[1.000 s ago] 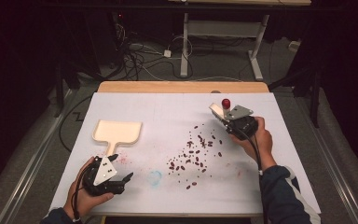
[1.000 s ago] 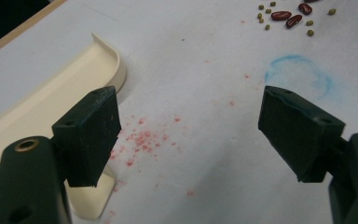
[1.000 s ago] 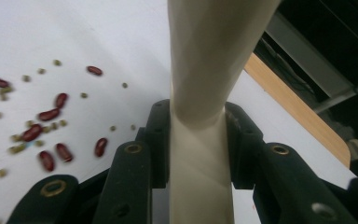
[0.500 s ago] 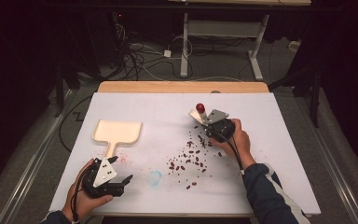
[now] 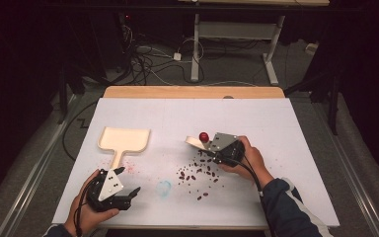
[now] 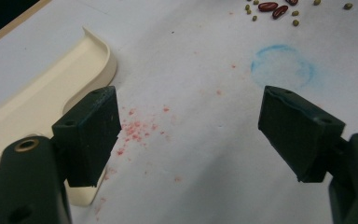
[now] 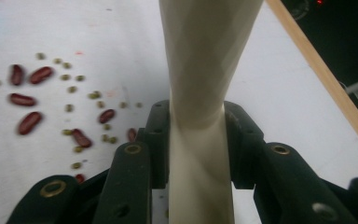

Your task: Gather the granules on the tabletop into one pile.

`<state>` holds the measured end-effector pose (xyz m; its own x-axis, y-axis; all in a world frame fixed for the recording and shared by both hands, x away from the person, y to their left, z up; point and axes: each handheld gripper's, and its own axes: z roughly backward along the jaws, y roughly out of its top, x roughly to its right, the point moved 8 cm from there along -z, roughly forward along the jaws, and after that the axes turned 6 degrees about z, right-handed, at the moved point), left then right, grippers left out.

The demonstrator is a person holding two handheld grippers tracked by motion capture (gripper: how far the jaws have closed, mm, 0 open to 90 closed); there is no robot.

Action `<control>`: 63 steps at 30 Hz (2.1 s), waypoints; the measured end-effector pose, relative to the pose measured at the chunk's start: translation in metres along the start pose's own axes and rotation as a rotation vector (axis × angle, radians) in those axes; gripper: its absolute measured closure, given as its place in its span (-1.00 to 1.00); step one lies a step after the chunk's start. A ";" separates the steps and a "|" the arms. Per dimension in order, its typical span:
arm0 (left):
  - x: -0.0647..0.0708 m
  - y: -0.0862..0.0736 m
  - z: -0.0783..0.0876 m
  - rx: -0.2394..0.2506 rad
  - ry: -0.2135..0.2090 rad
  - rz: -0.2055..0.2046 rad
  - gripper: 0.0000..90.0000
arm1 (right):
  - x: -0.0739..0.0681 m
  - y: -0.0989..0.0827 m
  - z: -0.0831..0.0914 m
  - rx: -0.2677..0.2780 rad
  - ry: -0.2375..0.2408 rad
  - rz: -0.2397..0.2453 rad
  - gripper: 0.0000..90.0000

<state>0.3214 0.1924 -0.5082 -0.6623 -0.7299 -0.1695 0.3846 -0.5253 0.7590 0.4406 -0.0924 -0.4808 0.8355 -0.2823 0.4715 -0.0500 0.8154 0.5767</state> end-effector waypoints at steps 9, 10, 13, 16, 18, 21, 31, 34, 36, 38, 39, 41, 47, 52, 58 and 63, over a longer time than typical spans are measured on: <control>0.001 -0.002 0.000 -0.011 -0.007 -0.007 -0.56 | -0.008 0.007 0.015 0.017 0.014 0.055 0.50; 0.001 -0.002 0.000 -0.013 -0.008 -0.007 -0.56 | -0.008 0.007 0.015 0.017 0.014 0.055 0.50; 0.002 -0.003 -0.001 -0.019 -0.014 -0.011 -0.56 | 0.008 0.004 0.026 0.045 -0.029 0.002 0.51; 0.003 -0.004 -0.002 -0.025 -0.017 -0.016 -0.56 | 0.022 -0.002 0.040 0.066 -0.067 -0.056 0.50; 0.003 -0.004 -0.002 -0.028 -0.017 -0.021 -0.56 | 0.030 -0.009 0.048 0.058 -0.097 -0.083 0.50; 0.004 -0.004 -0.002 -0.029 -0.017 -0.023 -0.56 | 0.035 -0.021 0.056 0.028 -0.128 -0.129 0.50; 0.005 -0.002 -0.002 -0.035 -0.018 -0.034 -0.56 | 0.004 -0.046 0.053 -0.238 -0.190 -0.251 0.50; 0.006 -0.002 -0.003 -0.035 -0.018 -0.039 -0.56 | -0.013 -0.036 0.047 -0.272 -0.228 -0.208 0.50; 0.006 -0.002 -0.003 -0.035 -0.019 -0.040 -0.56 | -0.020 -0.027 0.044 -0.254 -0.216 -0.214 0.50; 0.006 -0.002 -0.003 -0.036 -0.018 -0.040 -0.56 | -0.023 -0.018 0.041 -0.224 -0.209 -0.231 0.50; 0.006 -0.002 -0.003 -0.037 -0.020 -0.040 -0.56 | -0.025 -0.015 0.040 -0.211 -0.203 -0.242 0.50; 0.006 -0.002 -0.004 -0.039 -0.021 -0.039 -0.56 | -0.028 -0.008 0.038 -0.187 -0.192 -0.257 0.50; 0.006 -0.002 -0.004 -0.037 -0.021 -0.036 -0.56 | -0.030 0.007 0.037 -0.124 -0.169 -0.267 0.50; 0.005 -0.002 -0.003 -0.038 -0.017 -0.034 -0.56 | -0.022 0.011 0.048 -0.085 -0.212 -0.255 0.50; 0.003 -0.002 0.000 -0.029 -0.007 -0.030 -0.56 | -0.028 0.031 0.073 0.068 -0.110 -0.291 0.50; -0.003 0.002 0.005 0.003 0.010 -0.007 -0.56 | -0.056 0.054 0.081 0.180 0.078 -0.322 0.50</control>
<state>0.3208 0.1960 -0.5033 -0.6582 -0.7308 -0.1809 0.3783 -0.5288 0.7598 0.3468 -0.0735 -0.4214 0.8628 -0.4646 0.1992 0.1319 0.5873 0.7986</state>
